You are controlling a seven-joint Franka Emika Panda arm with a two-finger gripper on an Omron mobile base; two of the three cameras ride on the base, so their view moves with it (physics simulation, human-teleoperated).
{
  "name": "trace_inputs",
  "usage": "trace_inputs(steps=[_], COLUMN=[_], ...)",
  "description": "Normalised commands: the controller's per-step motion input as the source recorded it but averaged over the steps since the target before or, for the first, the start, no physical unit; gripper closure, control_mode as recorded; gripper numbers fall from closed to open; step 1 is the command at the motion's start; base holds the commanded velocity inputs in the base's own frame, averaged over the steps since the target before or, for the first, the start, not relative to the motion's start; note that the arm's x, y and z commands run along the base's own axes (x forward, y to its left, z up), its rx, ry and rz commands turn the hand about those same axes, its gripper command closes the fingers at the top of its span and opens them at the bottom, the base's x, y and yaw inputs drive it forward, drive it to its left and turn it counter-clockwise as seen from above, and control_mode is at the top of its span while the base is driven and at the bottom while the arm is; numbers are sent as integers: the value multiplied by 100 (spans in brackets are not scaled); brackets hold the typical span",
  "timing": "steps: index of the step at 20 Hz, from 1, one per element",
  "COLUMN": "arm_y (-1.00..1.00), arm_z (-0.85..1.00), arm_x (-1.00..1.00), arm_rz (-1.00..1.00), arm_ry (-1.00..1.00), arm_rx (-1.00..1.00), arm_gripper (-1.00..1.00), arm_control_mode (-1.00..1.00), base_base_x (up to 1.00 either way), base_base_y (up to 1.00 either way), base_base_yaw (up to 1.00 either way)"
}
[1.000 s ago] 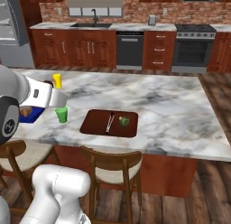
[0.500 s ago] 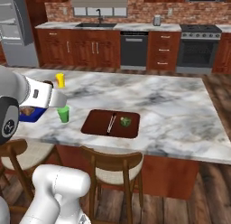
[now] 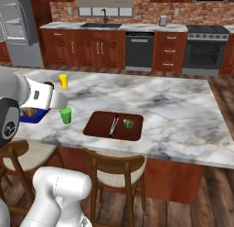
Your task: Gather the broccoli and sweet potato from the fridge and place them on a tray on the dining counter. Then gather the chicken drumstick and fish from the fridge and place them on the other tray.
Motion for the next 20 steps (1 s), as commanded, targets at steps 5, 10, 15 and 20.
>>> trace_inputs(steps=[5, 10, 15, 20], arm_y=[0, -1, -17, -10], arm_z=[0, 0, -1, -11], arm_x=[0, 5, 56, 71], arm_rz=[0, 0, 0, 0], arm_ry=[0, 1, 10, 14], arm_rx=[0, 0, 0, 0], arm_gripper=[100, 100, 100, 100], arm_control_mode=[100, -100, -100, -100], base_base_x=[0, 6, 0, 0], base_base_y=[-4, -2, 0, 0], base_base_yaw=[0, 0, 0, 0])
